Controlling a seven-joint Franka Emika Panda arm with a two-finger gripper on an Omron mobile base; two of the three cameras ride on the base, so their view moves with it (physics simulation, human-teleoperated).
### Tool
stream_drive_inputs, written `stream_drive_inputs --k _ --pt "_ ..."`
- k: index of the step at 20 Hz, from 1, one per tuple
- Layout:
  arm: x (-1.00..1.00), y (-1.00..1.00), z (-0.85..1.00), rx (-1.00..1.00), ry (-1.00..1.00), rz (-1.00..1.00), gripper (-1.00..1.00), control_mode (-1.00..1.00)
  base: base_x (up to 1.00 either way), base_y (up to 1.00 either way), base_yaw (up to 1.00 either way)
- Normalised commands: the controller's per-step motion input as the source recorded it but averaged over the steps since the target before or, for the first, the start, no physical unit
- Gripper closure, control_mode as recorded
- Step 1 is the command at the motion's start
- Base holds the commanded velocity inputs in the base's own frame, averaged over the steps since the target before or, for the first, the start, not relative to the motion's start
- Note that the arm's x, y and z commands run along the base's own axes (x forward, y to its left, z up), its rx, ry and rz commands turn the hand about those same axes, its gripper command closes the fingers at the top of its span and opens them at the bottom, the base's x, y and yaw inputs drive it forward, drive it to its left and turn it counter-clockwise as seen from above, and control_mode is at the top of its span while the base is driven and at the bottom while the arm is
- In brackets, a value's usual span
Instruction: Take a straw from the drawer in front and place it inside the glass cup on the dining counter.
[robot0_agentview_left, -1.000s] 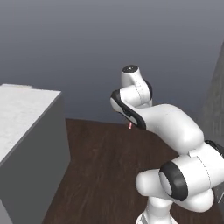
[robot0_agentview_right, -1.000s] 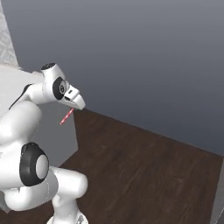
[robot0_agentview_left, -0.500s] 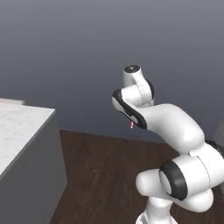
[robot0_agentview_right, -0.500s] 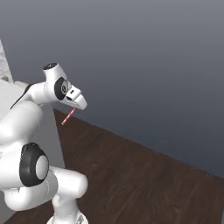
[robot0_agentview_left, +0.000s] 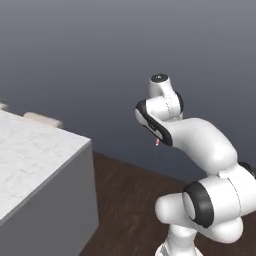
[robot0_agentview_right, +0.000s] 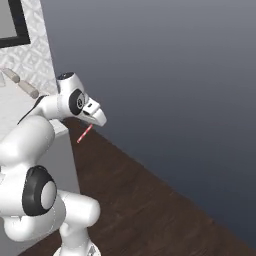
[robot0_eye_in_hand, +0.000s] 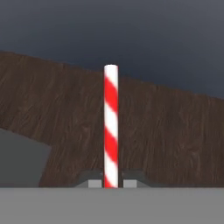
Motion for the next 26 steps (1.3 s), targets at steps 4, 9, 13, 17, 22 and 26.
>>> stream_drive_inputs --k 4,9,13,17,22,26 --pt "0.00 0.00 0.00 0.00 0.00 0.00 1.00 1.00 1.00 -0.16 0.62" --pt "0.00 0.00 0.00 0.00 0.00 0.00 1.00 1.00 1.00 -0.31 0.64" --pt "0.00 0.00 0.00 0.00 0.00 0.00 1.00 1.00 0.93 -0.66 0.61" --pt "0.00 0.00 0.00 0.00 0.00 0.00 1.00 1.00 0.72 -0.97 0.52" --pt "0.00 0.00 0.00 0.00 0.00 0.00 1.00 1.00 0.78 -0.94 0.50" --pt "0.00 0.00 0.00 0.00 0.00 0.00 1.00 1.00 0.99 -0.78 0.52"
